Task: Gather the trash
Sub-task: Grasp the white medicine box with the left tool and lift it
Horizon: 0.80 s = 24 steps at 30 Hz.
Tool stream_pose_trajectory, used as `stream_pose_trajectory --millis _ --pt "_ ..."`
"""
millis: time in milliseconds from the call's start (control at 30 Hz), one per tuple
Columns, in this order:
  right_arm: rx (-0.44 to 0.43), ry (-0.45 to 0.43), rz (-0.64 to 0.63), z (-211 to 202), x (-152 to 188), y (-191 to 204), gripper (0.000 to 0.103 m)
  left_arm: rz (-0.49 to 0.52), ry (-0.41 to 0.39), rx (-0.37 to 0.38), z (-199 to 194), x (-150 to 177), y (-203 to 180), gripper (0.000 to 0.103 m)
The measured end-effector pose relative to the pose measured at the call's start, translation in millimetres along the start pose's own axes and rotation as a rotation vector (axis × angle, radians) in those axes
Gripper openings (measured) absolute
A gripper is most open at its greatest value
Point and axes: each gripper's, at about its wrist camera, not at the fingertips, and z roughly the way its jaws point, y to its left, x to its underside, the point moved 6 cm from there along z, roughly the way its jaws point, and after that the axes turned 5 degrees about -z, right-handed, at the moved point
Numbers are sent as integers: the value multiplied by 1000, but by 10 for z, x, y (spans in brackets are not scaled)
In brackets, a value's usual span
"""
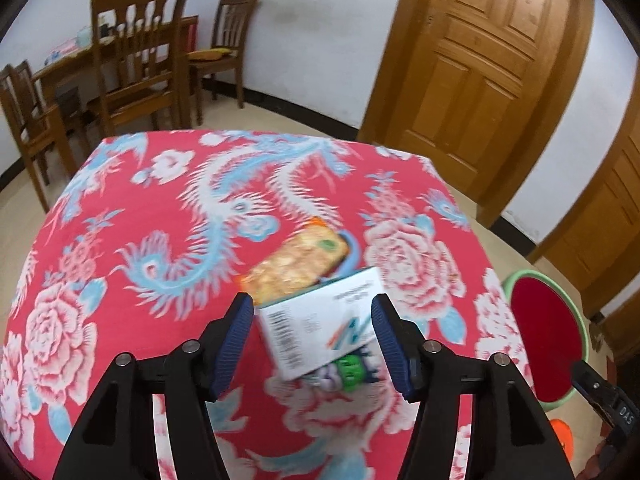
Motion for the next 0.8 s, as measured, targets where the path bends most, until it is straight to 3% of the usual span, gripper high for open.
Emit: stream_pose_trajectory --millis 367,800 --pt "-4 25 -40 100 56 233 55 -46 80 31 199 152 208 63" --pt "0 49 -61 189 90 327 55 -83 135 149 374 212 135 61"
